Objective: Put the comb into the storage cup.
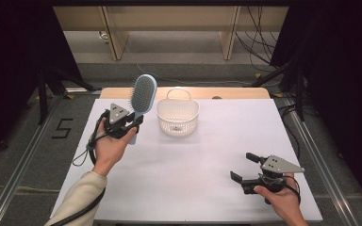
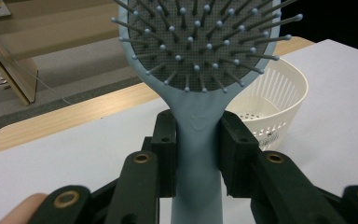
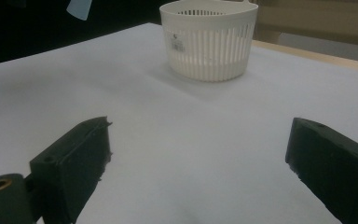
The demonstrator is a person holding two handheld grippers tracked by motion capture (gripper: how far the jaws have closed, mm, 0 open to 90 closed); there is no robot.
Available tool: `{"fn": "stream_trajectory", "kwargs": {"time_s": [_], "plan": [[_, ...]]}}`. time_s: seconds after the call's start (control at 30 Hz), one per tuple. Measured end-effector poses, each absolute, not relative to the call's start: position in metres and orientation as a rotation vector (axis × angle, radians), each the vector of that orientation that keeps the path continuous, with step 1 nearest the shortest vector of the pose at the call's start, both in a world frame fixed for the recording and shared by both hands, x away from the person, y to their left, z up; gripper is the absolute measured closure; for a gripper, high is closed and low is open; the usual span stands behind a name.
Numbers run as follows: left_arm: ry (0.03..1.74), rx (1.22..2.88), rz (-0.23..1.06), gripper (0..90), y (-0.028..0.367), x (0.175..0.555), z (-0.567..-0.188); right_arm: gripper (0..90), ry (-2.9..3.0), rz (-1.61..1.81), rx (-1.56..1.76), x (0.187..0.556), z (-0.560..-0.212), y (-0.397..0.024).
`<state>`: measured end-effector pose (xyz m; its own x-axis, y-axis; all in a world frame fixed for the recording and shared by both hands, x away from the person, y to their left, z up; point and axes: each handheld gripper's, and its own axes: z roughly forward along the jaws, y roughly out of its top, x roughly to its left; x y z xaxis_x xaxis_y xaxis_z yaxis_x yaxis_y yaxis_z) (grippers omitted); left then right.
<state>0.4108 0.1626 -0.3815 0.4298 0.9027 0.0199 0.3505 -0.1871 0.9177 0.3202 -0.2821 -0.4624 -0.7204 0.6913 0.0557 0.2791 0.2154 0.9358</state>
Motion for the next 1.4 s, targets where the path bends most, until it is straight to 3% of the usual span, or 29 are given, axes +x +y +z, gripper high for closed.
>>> {"fn": "stream_trajectory", "kwargs": {"time_s": [1.4], "plan": [[1.063, 1.747, 0.731, 70.0, 0.150, 0.420, -0.377, 7.2, 2.122, 1.510, 0.901, 0.320, -0.462, -0.282]]}}
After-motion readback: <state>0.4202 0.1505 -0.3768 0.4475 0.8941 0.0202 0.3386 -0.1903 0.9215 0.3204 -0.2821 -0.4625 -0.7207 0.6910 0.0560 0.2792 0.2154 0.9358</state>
